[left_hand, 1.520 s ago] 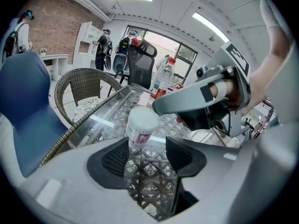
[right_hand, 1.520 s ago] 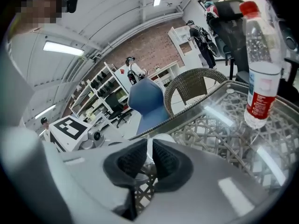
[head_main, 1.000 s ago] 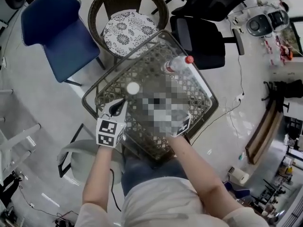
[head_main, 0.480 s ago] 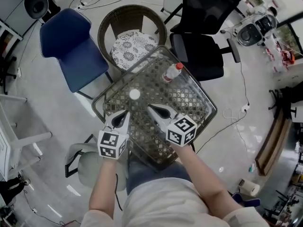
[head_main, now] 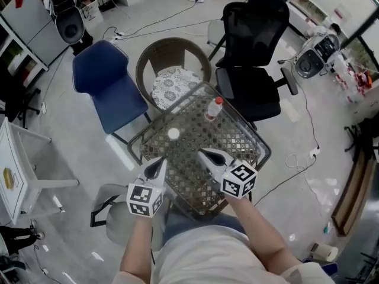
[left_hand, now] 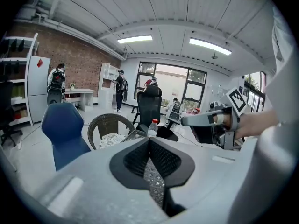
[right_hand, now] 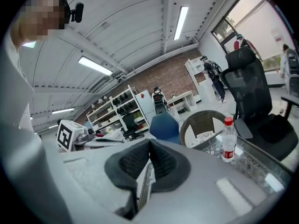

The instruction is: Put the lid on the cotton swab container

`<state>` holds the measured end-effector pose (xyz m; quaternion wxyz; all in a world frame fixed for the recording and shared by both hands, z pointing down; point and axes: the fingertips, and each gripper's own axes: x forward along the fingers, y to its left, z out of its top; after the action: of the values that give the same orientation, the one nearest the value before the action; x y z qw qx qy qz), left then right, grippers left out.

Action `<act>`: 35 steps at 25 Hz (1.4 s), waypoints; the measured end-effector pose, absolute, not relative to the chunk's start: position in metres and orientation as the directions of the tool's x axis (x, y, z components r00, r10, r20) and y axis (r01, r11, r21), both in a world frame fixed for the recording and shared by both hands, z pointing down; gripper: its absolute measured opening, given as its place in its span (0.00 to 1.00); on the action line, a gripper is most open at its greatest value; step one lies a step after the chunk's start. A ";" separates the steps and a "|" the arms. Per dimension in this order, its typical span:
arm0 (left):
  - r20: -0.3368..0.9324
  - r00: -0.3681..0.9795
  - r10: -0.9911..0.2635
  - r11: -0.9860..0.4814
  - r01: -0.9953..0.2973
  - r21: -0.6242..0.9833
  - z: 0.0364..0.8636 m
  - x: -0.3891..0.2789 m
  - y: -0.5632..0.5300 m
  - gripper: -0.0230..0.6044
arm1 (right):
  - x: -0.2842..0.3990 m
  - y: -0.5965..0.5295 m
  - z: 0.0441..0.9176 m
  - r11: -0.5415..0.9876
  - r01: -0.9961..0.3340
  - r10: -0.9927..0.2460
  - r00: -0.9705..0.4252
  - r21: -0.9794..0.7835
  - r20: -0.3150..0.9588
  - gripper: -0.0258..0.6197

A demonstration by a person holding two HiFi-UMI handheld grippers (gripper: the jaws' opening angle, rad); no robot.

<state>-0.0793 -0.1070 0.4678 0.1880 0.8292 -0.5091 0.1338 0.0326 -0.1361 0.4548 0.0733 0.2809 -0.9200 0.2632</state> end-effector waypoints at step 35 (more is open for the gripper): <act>0.186 0.377 -0.907 -0.371 -0.926 0.071 0.306 -0.042 0.016 0.05 | 0.108 -0.024 0.298 0.822 -0.500 -0.507 -0.861 -0.272 0.048 0.04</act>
<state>-0.0422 0.0164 0.3062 0.0820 0.8258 -0.5550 0.0578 0.1084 -0.0242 0.2981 -0.0130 0.2637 -0.9545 0.1387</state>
